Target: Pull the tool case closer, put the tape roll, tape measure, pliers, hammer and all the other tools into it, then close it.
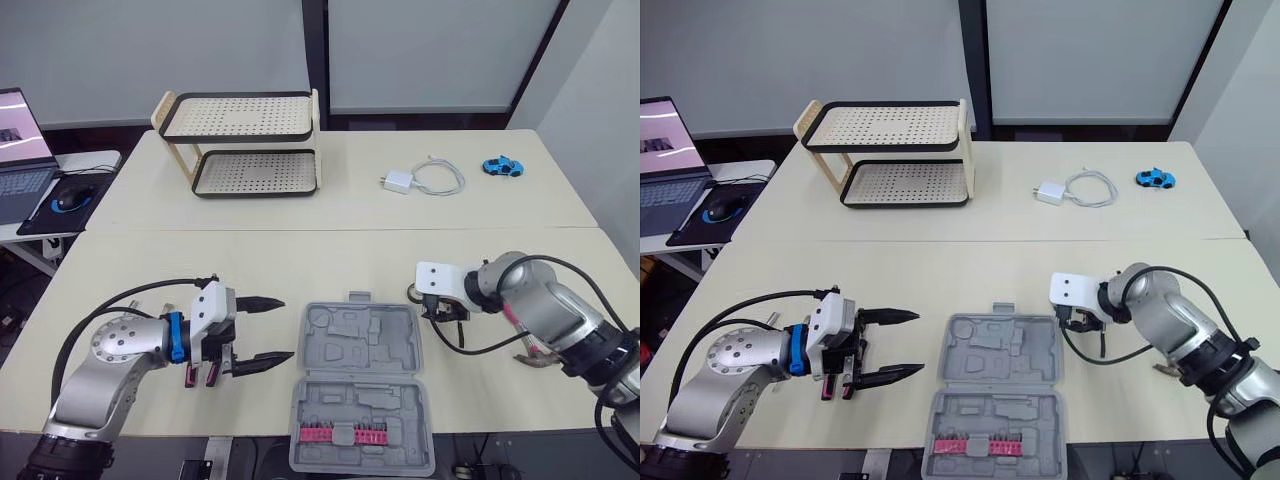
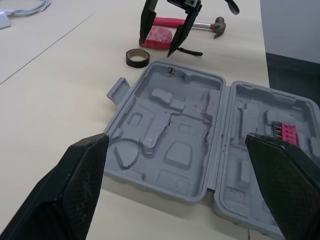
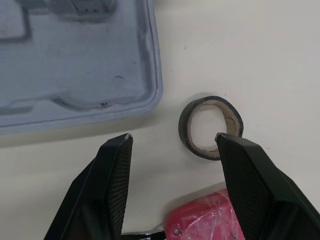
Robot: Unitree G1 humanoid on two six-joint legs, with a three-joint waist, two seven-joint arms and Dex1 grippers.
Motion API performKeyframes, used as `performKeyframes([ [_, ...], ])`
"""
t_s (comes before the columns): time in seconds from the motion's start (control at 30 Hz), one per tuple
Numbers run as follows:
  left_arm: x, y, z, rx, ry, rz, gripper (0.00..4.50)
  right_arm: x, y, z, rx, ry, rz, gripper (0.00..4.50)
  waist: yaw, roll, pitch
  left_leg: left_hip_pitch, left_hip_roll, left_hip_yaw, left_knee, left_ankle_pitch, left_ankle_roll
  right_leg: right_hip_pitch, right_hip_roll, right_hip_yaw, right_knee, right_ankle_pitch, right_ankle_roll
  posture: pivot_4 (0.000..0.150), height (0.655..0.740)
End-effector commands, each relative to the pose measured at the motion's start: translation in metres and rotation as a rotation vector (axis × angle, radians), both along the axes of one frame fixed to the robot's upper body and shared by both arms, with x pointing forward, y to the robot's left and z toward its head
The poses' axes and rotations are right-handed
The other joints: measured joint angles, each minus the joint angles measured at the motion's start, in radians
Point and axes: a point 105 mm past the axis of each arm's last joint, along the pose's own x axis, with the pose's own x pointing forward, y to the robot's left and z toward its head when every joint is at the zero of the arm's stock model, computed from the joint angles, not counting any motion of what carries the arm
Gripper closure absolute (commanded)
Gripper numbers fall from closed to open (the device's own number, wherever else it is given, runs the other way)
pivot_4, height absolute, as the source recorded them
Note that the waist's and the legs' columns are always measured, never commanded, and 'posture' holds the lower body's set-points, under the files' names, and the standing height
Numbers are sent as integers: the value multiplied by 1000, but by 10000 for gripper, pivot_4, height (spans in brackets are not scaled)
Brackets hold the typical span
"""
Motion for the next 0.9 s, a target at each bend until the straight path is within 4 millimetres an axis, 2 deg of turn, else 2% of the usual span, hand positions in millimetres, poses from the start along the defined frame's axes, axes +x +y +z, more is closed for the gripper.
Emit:
performKeyframes([
  [0.03,-2,-7,9,-13,-41,-38,0,6,4,5,-18,-28,47,16632,0,0,0,0,0,0,0,0,0,0,0,0,0,0,0,1500,7400],
  [0.43,2,-18,12,-13,-49,-49,0,18,9,-7,-22,17,50,16632,0,0,0,0,0,-1,3,0,0,0,1,0,1,0,0,1500,7400],
  [0.53,2,-21,14,-14,-49,-49,0,22,9,-11,-17,26,29,22469,0,0,0,-1,0,-1,3,0,0,0,1,0,1,0,0,1500,7400],
  [0.73,2,-24,15,-12,-45,-43,0,24,3,-17,-25,40,-19,42981,-1,0,0,0,0,-1,4,0,0,0,1,0,1,0,0,1500,7400],
  [0.77,2,-24,15,-12,-46,-41,0,25,3,-16,-24,33,-28,44411,-1,0,0,0,0,-1,4,0,0,0,1,0,1,0,0,1500,7400],
  [0.9,5,-25,16,-11,-47,-33,0,28,2,-7,-4,10,-53,44411,-1,0,0,-1,0,-1,4,0,0,1,1,0,1,0,0,1500,7400],
])
